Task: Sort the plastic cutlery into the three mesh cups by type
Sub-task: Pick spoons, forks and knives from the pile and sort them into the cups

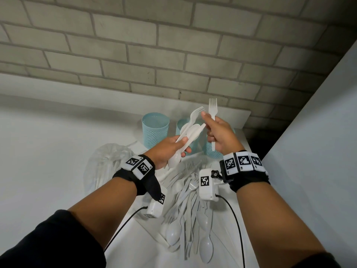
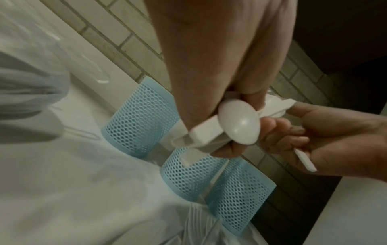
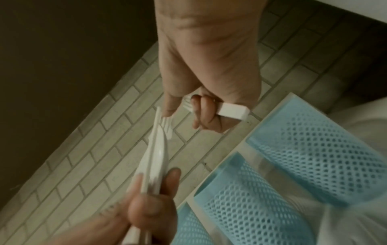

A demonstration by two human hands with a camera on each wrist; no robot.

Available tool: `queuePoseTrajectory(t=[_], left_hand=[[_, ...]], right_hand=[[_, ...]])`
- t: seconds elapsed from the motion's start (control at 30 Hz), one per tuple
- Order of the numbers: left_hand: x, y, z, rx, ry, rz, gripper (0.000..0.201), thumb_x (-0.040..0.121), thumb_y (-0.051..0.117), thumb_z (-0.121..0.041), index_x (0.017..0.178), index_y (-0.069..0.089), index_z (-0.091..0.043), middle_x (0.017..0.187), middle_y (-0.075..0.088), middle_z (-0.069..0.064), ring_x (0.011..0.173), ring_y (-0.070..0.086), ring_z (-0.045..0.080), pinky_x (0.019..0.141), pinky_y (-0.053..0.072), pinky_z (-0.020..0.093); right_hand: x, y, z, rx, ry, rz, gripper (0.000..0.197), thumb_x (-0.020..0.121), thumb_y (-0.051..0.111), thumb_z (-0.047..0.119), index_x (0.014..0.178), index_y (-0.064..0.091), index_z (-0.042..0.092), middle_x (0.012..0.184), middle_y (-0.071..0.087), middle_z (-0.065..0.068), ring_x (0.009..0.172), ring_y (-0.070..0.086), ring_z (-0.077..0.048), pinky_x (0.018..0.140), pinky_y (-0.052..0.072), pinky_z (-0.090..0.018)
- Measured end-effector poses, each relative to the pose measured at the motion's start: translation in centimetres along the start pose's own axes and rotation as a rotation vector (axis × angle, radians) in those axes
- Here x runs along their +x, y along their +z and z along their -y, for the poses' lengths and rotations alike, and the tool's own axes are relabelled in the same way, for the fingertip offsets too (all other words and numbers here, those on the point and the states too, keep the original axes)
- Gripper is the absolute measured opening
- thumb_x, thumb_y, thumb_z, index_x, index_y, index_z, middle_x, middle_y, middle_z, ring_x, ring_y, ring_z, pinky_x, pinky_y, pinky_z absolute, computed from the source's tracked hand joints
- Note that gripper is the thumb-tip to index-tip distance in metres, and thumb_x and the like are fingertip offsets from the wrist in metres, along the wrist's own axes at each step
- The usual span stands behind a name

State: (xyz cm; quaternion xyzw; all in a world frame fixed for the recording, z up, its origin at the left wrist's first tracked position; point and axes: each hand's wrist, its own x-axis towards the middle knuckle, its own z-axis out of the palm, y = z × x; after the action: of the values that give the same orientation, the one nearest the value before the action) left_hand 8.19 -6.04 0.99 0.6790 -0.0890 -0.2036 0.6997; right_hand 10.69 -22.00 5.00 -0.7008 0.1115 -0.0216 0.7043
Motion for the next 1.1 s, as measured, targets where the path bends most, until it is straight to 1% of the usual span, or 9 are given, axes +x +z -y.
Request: queuePoseTrajectory(t=[0.13,0.33,0.53,0.57,0.63,0.73,0.83,1.0,1.1], left_hand=[[0.1,0.3,0.1,0.026,-0.019,0.036,0.024,0.099,0.042,-0.029,0.113,0.055,-0.013,0.074,0.058,-0.001,0.054,0.048,0.005,0.052,0.042,0.017],[0.1,0.4,0.7,0.078,-0.01,0.019,0.021,0.098,0.044,-0.032,0.098,0.057,-0.015,0.067,0.051,-0.003,0.049,0.043,0.004,0.05,0.038,0.016],[0.5,-0.1,0.7,0.06,0.01,-0.066,0.024,0.1,0.041,-0.026,0.111,0.055,-0.009,0.072,0.052,-0.003,0.054,0.043,0.005,0.054,0.039,0.015],[0.6,-0.1,0.7,0.063,0.022,-0.094,0.026,0.1,0.041,-0.025,0.113,0.055,-0.008,0.073,0.052,-0.003,0.056,0.043,0.006,0.056,0.04,0.014],[0.7,-0.2,0.8,0.034,0.039,-0.143,0.027,0.101,0.04,-0.022,0.117,0.055,-0.006,0.075,0.052,-0.003,0.059,0.043,0.008,0.06,0.04,0.015],[0.9,-0.2,0.7,-0.056,0.054,-0.187,0.027,0.101,0.04,-0.018,0.119,0.054,-0.004,0.077,0.05,-0.002,0.063,0.043,0.009,0.062,0.039,0.018],[1.2,-0.2,0.5,-0.144,0.052,-0.205,0.021,0.1,0.041,-0.014,0.116,0.053,-0.007,0.078,0.051,-0.002,0.063,0.045,0.008,0.059,0.04,0.018],[1.5,-0.3,0.5,-0.233,0.064,-0.239,0.012,0.097,0.046,-0.005,0.101,0.057,-0.008,0.081,0.058,0.0,0.064,0.051,0.004,0.056,0.044,0.014],[1.6,-0.6,0.7,-0.276,0.088,-0.278,0.015,0.094,0.05,-0.004,0.108,0.057,-0.004,0.082,0.062,0.001,0.061,0.058,-0.001,0.061,0.048,0.011]], right_hand=[[0.3,0.5,-1.2,0.034,0.02,0.105,0.012,0.085,0.066,0.028,0.08,0.062,0.018,0.065,0.057,0.001,0.047,0.036,-0.007,0.039,0.027,-0.016],[1.7,0.3,-1.5,0.124,-0.002,-0.063,0.015,0.097,0.05,0.018,0.083,0.057,0.017,0.07,0.055,-0.001,0.055,0.042,-0.01,0.044,0.035,-0.016],[3.3,0.1,0.5,0.593,-0.005,-0.136,0.012,0.103,0.028,0.017,0.112,0.036,0.013,0.084,0.061,-0.017,0.073,0.063,-0.024,0.077,0.053,-0.038],[3.6,0.0,0.9,0.634,-0.012,-0.149,0.01,0.103,0.028,0.017,0.111,0.034,0.015,0.081,0.059,-0.015,0.07,0.061,-0.023,0.077,0.053,-0.039],[4.5,-0.1,1.5,0.678,-0.06,-0.197,0.01,0.103,0.026,0.014,0.101,0.035,0.018,0.071,0.048,-0.008,0.054,0.049,-0.015,0.062,0.048,-0.032],[6.0,0.3,1.9,0.597,-0.108,-0.276,0.017,0.102,0.027,0.012,0.091,0.037,0.021,0.063,0.036,-0.001,0.041,0.036,-0.008,0.051,0.037,-0.025],[6.5,1.4,1.6,0.488,-0.156,-0.232,0.02,0.097,0.033,-0.001,0.106,0.039,0.015,0.068,0.042,-0.001,0.049,0.042,-0.008,0.051,0.037,-0.021],[6.1,3.8,-0.1,0.262,-0.251,-0.145,0.027,0.096,0.028,-0.008,0.113,0.039,0.008,0.079,0.054,-0.003,0.071,0.057,-0.011,0.068,0.047,-0.016],[6.4,4.3,-1.3,0.123,-0.188,-0.119,0.032,0.095,0.028,-0.006,0.124,0.038,0.003,0.081,0.057,-0.001,0.083,0.057,-0.018,0.086,0.048,-0.028]])
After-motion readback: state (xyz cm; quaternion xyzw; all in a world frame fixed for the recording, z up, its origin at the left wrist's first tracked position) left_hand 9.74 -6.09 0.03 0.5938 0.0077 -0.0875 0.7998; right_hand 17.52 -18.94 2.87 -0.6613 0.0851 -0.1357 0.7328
